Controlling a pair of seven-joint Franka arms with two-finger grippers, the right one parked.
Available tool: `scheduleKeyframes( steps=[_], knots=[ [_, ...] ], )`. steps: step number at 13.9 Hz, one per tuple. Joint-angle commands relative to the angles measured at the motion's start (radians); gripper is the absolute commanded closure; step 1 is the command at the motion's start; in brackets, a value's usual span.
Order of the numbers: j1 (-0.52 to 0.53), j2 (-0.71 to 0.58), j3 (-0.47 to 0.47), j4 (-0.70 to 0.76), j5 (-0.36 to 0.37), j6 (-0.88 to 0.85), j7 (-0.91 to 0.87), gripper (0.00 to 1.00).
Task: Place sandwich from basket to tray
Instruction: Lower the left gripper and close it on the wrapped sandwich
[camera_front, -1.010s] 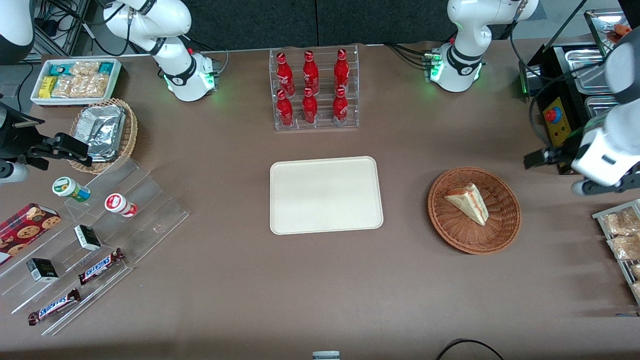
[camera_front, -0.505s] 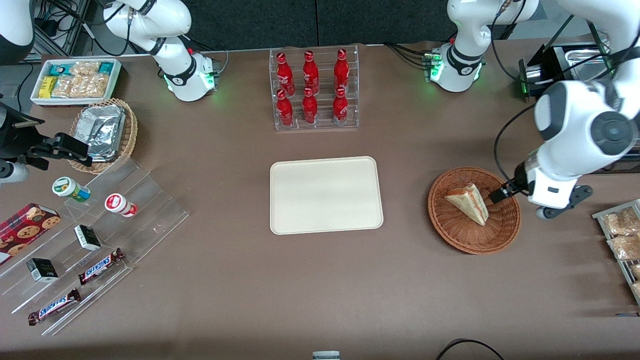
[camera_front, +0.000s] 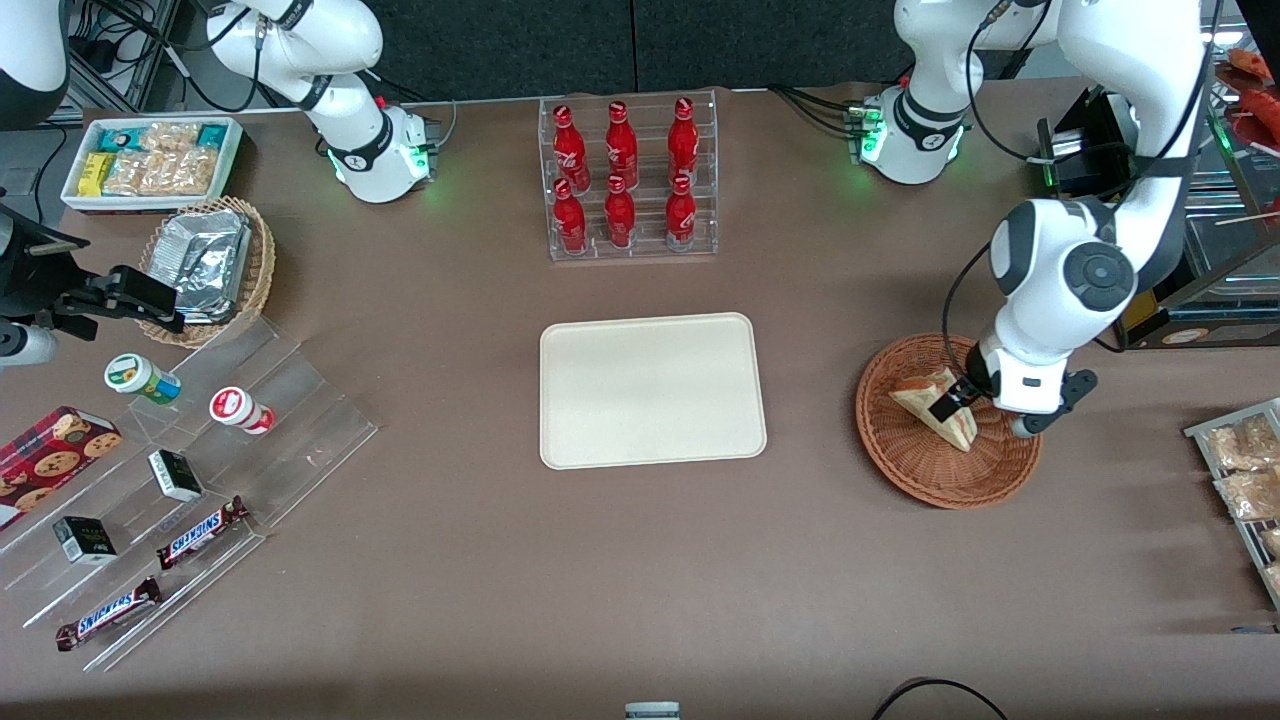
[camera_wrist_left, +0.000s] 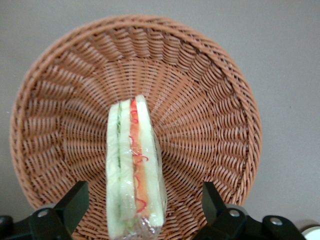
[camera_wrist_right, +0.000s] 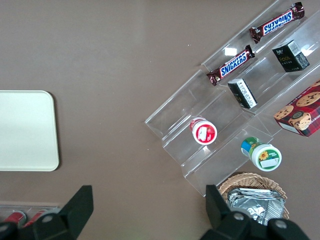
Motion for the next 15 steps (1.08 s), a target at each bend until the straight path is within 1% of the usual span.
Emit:
scheduleKeyframes(
  steps=[1, 5, 6, 8, 9, 10, 11, 13, 15],
  knots=[
    [-0.019, 0.022, 0.003, -0.018, 0.004, 0.049, -0.027, 0.00],
    [-0.019, 0.039, 0.005, -0.038, 0.007, 0.067, -0.027, 0.00],
    [-0.019, 0.048, 0.005, -0.038, 0.007, 0.081, -0.027, 0.04],
    [-0.017, 0.056, 0.006, -0.051, 0.007, 0.083, -0.027, 0.62],
    [-0.017, 0.056, 0.006, -0.052, 0.007, 0.083, -0.027, 0.83],
    [-0.017, 0.056, 0.008, -0.051, 0.007, 0.081, -0.029, 0.98],
    [-0.017, 0.054, 0.008, -0.049, 0.007, 0.078, -0.036, 1.00],
    [-0.017, 0.033, 0.008, -0.043, 0.007, 0.057, -0.041, 1.00],
    [-0.017, -0.013, 0.008, -0.023, 0.008, -0.018, -0.027, 1.00]
  ],
)
